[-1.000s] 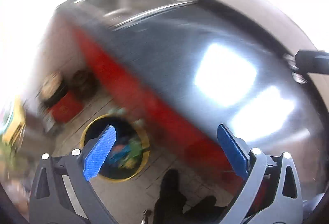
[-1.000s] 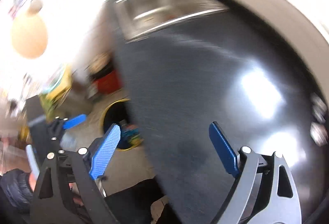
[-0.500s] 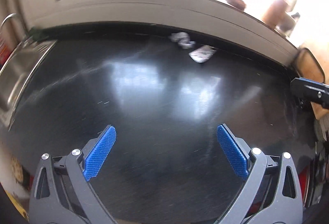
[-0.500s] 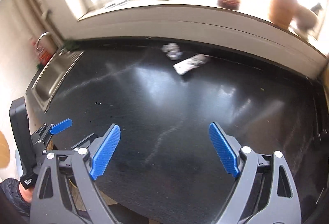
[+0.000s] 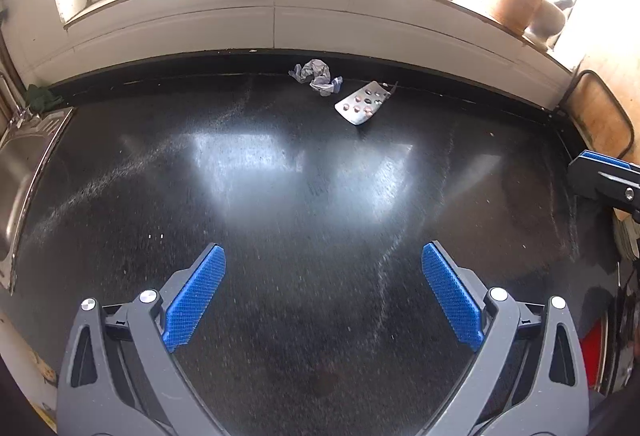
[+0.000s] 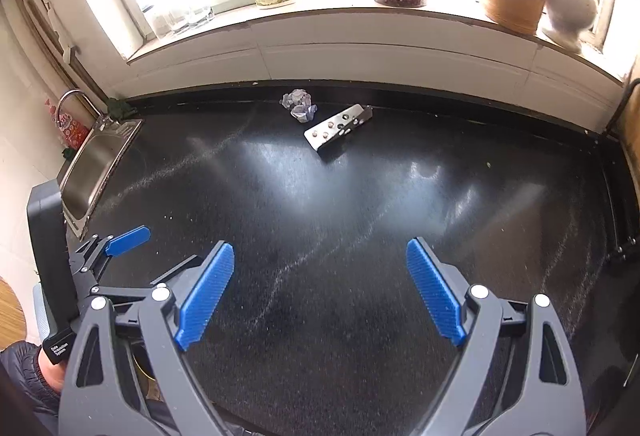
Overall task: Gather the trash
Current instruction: 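Return both tools to the countertop, then grasp the crumpled foil ball with the left tool while the right tool grasps the silver blister pack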
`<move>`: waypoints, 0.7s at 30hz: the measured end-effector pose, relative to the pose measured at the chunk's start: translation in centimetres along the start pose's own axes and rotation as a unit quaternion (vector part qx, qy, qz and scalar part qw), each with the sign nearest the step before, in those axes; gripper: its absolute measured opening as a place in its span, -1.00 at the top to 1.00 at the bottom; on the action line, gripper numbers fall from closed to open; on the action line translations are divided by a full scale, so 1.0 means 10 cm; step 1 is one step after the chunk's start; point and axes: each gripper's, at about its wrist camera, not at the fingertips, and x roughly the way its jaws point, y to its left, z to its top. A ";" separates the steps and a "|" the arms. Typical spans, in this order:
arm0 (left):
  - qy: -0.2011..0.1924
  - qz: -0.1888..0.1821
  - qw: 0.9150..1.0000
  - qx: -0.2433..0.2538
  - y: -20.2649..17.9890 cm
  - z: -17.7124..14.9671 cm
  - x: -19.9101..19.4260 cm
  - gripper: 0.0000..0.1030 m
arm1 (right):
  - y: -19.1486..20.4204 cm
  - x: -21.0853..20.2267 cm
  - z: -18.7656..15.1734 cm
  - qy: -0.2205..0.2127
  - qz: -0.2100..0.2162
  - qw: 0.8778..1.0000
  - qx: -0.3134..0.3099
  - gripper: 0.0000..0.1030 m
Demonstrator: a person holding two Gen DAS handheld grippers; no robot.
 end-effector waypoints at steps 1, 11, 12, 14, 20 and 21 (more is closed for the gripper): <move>0.001 0.001 1.000 -0.001 0.01 0.04 0.04 -0.86 | -0.01 0.04 0.04 0.001 0.001 1.000 0.000 -0.66; 0.018 0.005 1.000 0.000 0.13 0.66 0.64 -0.86 | -0.15 0.64 0.50 0.022 -0.009 1.000 0.010 -0.65; 0.022 0.006 1.000 -0.001 0.14 0.72 0.71 -0.86 | -0.17 0.74 0.56 0.027 -0.012 0.999 0.014 -0.65; 0.031 0.007 0.999 -0.007 0.20 0.91 0.91 -0.86 | -0.21 0.92 0.67 0.035 -0.014 0.999 0.022 -0.65; 0.044 0.003 0.999 -0.019 0.31 1.44 1.47 -0.86 | -0.32 1.47 1.02 0.055 -0.021 0.997 0.045 -0.58; 0.047 0.003 0.999 -0.019 0.32 1.55 1.61 -0.86 | -0.34 1.57 1.07 0.058 -0.022 0.997 0.048 -0.55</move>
